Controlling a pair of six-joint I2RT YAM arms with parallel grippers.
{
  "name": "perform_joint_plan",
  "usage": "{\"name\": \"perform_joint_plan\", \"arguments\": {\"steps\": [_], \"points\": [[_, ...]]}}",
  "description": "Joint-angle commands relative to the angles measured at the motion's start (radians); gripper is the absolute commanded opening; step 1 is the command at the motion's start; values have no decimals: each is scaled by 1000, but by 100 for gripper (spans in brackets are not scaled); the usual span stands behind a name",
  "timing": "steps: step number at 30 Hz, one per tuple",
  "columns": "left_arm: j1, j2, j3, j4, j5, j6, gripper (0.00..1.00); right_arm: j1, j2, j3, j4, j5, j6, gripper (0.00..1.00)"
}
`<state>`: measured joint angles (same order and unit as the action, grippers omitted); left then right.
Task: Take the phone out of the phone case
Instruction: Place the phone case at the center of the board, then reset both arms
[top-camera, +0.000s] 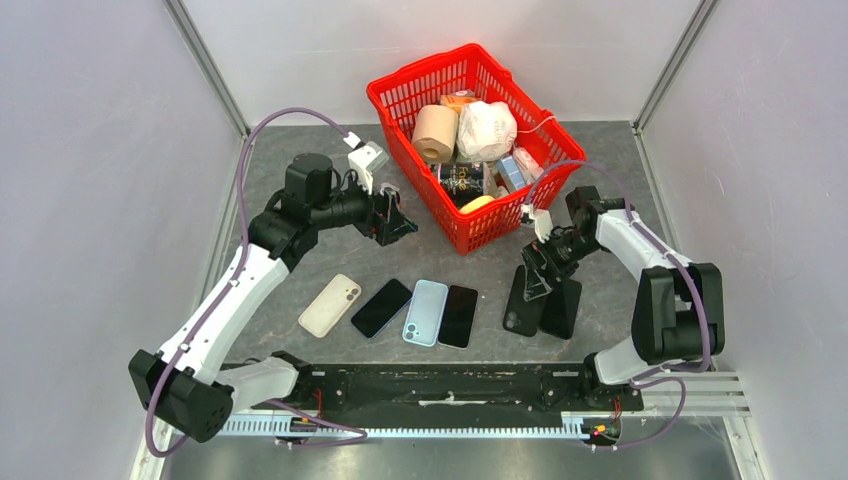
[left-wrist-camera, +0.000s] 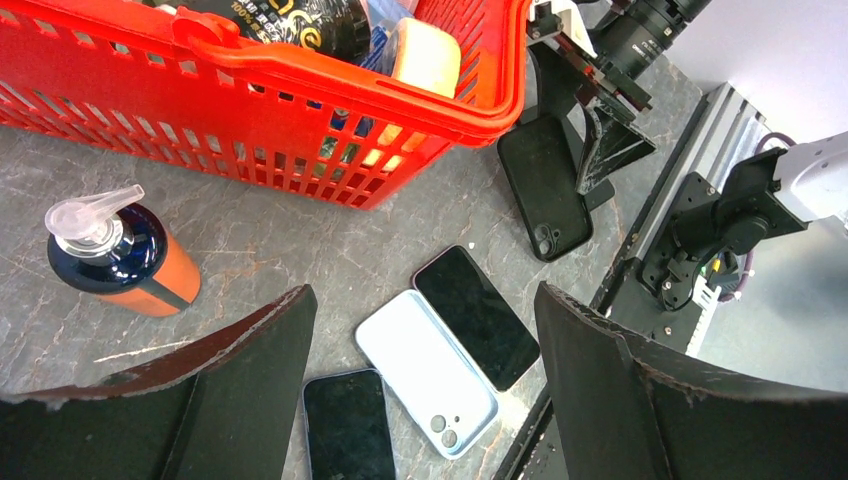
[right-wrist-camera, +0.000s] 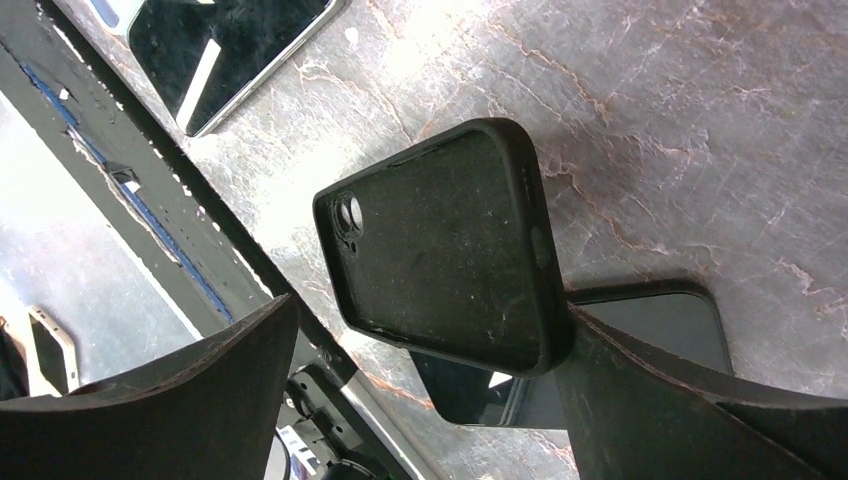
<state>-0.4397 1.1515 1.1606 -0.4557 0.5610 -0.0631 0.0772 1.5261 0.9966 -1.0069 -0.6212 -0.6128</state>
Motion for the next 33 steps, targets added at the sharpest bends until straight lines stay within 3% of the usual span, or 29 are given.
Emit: {"name": "perform_joint_plan", "arguments": {"steps": [1,8,22,33], "points": [[4,-30,-5,20,25,-5,86,44,-16,-19,93,116,87,97],[4,-37,-11,16,25,-1,86,54,-89,-48,145,255,99,97],[4,-75,-19,-7,9,28,87,54,-264,31,144,296,163,97],[4,-159,-43,-67,-224,123,91,52,-482,146,249,461,394,97]]}}
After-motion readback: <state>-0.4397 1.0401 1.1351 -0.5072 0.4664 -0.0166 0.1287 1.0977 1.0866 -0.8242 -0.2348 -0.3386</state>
